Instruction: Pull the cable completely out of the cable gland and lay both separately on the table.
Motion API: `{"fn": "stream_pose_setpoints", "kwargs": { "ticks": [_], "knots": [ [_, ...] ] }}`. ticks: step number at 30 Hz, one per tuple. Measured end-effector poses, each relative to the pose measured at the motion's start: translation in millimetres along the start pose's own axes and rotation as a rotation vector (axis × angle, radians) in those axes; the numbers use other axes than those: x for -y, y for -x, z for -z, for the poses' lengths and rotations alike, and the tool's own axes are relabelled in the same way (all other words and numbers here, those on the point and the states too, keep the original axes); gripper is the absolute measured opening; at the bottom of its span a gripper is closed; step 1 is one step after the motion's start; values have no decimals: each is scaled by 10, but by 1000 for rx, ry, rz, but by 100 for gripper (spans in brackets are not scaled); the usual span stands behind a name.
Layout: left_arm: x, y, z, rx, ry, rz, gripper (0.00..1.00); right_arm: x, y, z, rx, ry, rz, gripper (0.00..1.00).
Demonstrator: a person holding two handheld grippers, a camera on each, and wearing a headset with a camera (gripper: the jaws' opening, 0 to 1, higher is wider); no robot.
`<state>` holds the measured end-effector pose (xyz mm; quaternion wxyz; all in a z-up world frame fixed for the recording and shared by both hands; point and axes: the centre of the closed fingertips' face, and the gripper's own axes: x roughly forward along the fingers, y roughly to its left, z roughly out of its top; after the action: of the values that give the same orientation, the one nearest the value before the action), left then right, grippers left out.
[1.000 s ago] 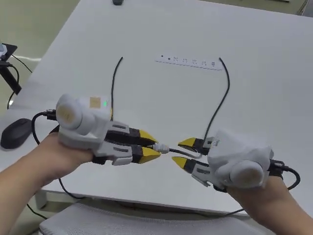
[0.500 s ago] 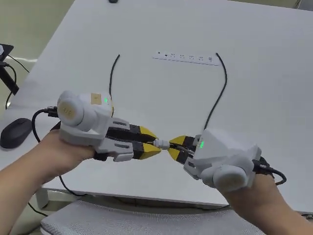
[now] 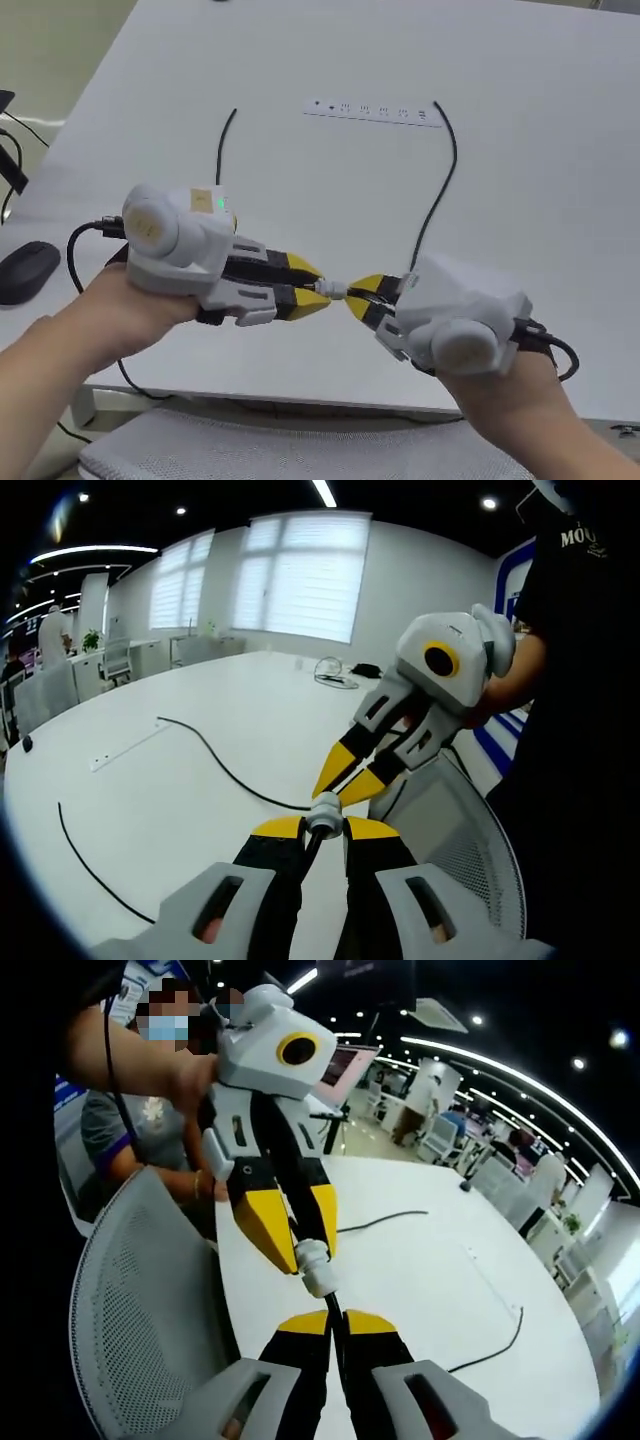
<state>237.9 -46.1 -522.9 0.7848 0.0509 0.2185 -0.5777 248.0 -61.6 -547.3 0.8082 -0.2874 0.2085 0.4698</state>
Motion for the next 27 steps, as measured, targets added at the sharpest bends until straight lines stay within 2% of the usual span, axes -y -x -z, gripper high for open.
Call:
{"fn": "stream_pose_setpoints", "kwargs": {
  "ticks": [3, 7, 13, 15, 18, 23, 27],
  "knots": [
    [-5, 3, 3, -3, -6, -4, 15, 17, -7, 62, -11, -15, 5, 0],
    [-23, 29, 13, 2, -2, -12, 15, 82, -5, 171, -26, -80, 23, 0],
    [-23, 46, 26, 2, -2, -13, 15, 101, -28, 259, -38, -129, 26, 0],
    [-27, 47, 33, 4, 0, -13, 15, 123, -43, 322, -49, -174, 37, 0],
    [-22, 44, 40, 2, -2, -9, 15, 130, -62, 391, -64, -203, 50, 0],
    [17, 33, 63, -3, -4, 6, 15, 134, -81, 560, -111, -261, 72, 0],
    [29, 18, 83, 0, 4, 11, 15, 167, -77, 731, -143, -346, 91, 0]
  ]
}}
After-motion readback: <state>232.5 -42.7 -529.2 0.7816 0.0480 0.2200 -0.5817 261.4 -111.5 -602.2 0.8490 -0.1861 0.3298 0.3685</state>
